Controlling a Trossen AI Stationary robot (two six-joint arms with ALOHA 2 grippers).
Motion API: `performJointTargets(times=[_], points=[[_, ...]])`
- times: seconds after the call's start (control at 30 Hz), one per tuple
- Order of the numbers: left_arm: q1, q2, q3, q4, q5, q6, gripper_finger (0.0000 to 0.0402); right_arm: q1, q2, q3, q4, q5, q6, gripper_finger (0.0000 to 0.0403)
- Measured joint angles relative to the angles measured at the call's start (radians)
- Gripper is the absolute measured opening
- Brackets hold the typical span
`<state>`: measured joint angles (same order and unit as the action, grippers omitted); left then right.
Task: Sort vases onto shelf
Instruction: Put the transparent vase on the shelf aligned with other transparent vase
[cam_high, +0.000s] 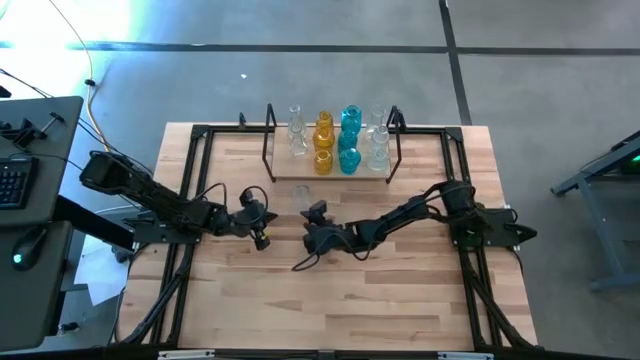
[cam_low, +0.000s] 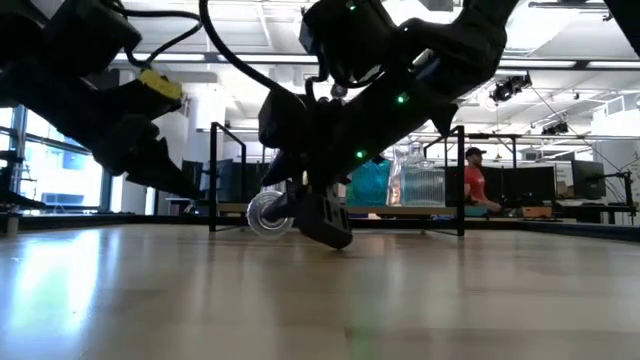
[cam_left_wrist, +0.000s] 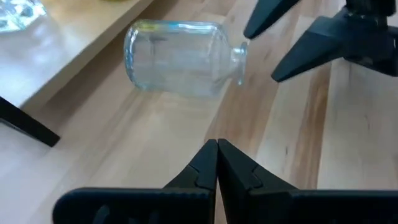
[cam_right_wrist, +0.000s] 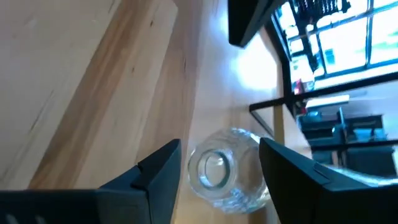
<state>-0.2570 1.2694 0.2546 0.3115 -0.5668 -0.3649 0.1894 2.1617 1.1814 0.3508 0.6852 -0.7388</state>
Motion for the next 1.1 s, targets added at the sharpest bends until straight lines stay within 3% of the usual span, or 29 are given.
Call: performJointTargets(times=[0.17, 0.33, 0.47, 0.63, 0.83, 0.97, 1.1], points=[[-0.018, 0.000, 0.002, 0.009, -0.019, 0.000, 0.0000, -0.019, 0.005, -0.001, 0.024, -0.004, -0.078, 0.0202], [-0.035, 0.000, 0.002, 0.011, -0.020, -0.019, 0.0000, -0.023, -0.015, 0.007, -0.029, 0.005, 0.073, 0.0201], [-0.048, 0.000, 0.002, 0.030, -0.020, -0.034, 0.0000, -0.004, -0.066, 0.011, -0.114, -0.027, 0.309, 0.0200], [-0.049, 0.000, 0.002, 0.047, -0.022, -0.071, 0.0000, 0.004, -0.128, 0.017, -0.212, -0.159, 0.793, 0.0197], [-0.045, 0.000, 0.002, 0.052, -0.028, -0.078, 0.0000, -0.018, -0.127, 0.085, -0.408, -0.161, 1.280, 0.0197], [-0.043, 0.000, 0.002, 0.053, -0.030, -0.078, 0.0000, -0.035, -0.125, 0.151, -0.597, -0.088, 1.426, 0.0197], [-0.043, 0.000, 0.002, 0.053, -0.030, -0.079, 0.0000, -0.062, -0.125, 0.201, -0.735, -0.101, 1.527, 0.0197]])
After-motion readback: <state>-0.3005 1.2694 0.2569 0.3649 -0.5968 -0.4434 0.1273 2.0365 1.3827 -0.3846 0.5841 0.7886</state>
